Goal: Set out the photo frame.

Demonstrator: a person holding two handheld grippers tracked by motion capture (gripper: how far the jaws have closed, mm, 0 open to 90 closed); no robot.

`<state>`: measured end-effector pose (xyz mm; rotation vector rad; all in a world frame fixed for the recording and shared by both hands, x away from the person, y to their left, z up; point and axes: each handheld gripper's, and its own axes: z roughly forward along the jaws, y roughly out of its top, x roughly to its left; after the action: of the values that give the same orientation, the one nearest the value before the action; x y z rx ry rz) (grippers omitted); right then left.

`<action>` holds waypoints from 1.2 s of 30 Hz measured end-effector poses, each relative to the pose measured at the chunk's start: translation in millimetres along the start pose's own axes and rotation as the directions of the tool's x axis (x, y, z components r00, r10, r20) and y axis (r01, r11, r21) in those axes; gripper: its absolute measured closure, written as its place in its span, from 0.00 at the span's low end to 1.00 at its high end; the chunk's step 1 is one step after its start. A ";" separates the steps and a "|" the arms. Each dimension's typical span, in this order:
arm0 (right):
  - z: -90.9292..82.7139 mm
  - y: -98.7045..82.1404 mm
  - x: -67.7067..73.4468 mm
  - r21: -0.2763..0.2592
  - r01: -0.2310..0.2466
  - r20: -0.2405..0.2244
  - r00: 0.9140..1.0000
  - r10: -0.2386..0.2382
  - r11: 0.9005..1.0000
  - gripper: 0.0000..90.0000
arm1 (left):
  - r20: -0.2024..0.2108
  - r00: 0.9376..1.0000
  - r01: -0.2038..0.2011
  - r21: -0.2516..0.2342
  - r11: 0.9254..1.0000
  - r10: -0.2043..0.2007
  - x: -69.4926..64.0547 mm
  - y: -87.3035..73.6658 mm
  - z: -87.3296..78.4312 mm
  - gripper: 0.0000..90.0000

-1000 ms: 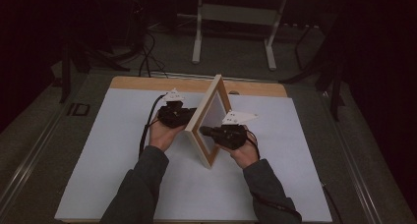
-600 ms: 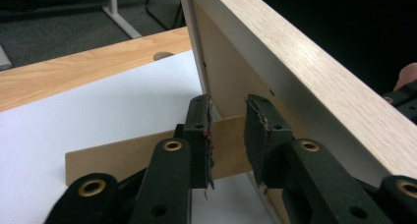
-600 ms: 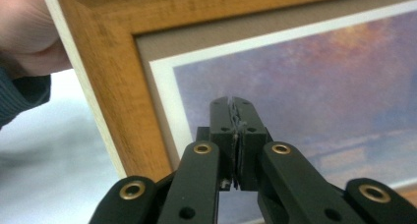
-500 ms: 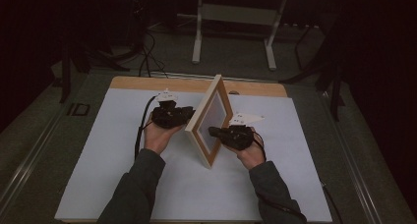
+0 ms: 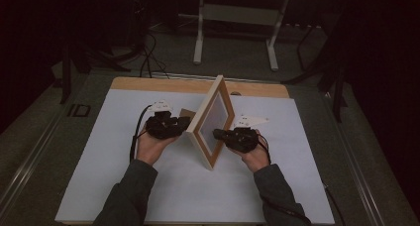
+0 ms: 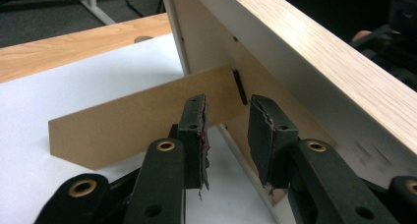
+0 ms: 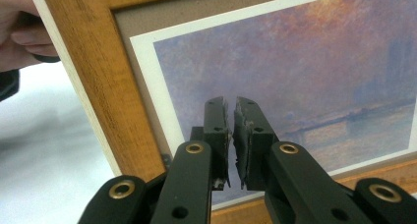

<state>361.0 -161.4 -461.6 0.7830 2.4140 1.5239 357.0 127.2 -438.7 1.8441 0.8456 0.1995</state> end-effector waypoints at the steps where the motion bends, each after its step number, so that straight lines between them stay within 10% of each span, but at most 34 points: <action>1: -0.1 -0.3 -0.3 0.001 0.001 0.000 1.000 -0.001 1.000 0.93 | 0.003 1.000 -0.004 0.000 1.000 0.004 -1.1 -1.5 -1.5 0.76; 36: -0.9 -5.3 -5.7 -0.006 -0.030 0.018 0.999 0.030 1.000 0.81 | 0.062 0.997 -0.041 -0.018 0.999 0.042 -31.3 -31.1 -23.8 0.44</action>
<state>363.6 -166.8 -466.5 0.8320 2.3949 1.5276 307.9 131.6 -447.6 1.8440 0.7612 0.1732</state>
